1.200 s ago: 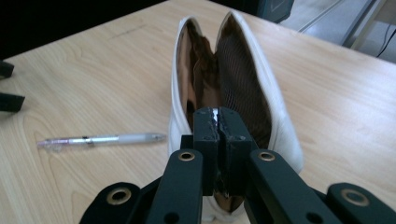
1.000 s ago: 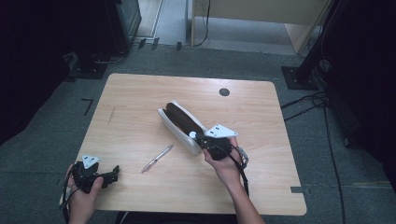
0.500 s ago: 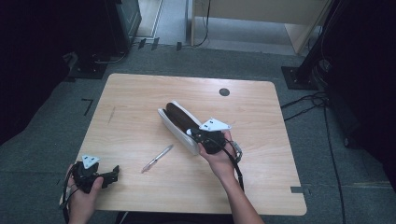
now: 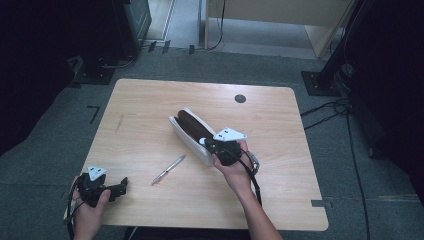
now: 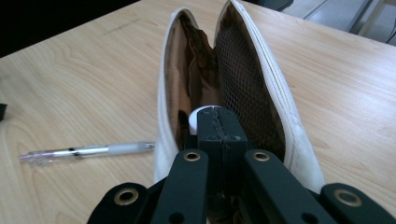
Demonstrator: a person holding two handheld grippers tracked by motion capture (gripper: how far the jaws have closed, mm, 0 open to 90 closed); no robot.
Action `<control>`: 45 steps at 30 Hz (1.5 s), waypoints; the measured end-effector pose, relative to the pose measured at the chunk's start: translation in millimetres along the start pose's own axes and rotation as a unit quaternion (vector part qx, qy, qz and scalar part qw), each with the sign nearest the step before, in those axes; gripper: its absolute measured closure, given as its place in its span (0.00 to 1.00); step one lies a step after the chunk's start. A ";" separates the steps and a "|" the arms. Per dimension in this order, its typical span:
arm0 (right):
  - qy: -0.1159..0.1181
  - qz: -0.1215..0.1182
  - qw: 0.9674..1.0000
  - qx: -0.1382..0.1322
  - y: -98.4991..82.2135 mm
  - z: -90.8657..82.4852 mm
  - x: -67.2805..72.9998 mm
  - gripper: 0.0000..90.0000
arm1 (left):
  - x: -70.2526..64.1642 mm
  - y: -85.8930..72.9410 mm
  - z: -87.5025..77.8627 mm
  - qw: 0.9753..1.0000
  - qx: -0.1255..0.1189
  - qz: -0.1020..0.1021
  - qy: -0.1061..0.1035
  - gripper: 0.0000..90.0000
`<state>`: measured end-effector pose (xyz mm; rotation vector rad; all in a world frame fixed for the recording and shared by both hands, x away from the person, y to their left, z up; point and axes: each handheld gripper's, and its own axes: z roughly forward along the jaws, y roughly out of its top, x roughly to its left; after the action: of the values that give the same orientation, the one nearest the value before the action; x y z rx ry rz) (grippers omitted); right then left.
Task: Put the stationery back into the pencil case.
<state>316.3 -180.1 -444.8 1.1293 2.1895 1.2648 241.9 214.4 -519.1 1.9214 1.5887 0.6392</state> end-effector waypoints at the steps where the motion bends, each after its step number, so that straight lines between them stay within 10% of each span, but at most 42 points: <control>1: -0.003 0.003 1.000 0.005 0.9 4.2 -1.5 1.00 | 0.0 0.0 0.0 1.000 0.000 0.000 0.000 0.00; 7: 0.000 0.015 1.000 -0.019 4.6 2.0 -2.4 1.00 | 0.0 0.0 0.0 1.000 0.000 0.000 0.000 0.00; 23: -0.011 0.010 0.998 -0.058 -15.0 -67.5 -9.0 0.95 | -0.1 -0.1 -0.1 1.000 0.000 0.000 0.000 0.00; 45: -0.051 0.036 0.997 -0.041 -65.8 -101.3 -27.6 0.85 | -0.1 -0.1 -0.1 1.000 0.000 0.000 0.000 0.00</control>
<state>237.6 -275.7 -448.9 1.2219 2.0212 1.2845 241.8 214.4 -519.1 1.9219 1.5879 0.6386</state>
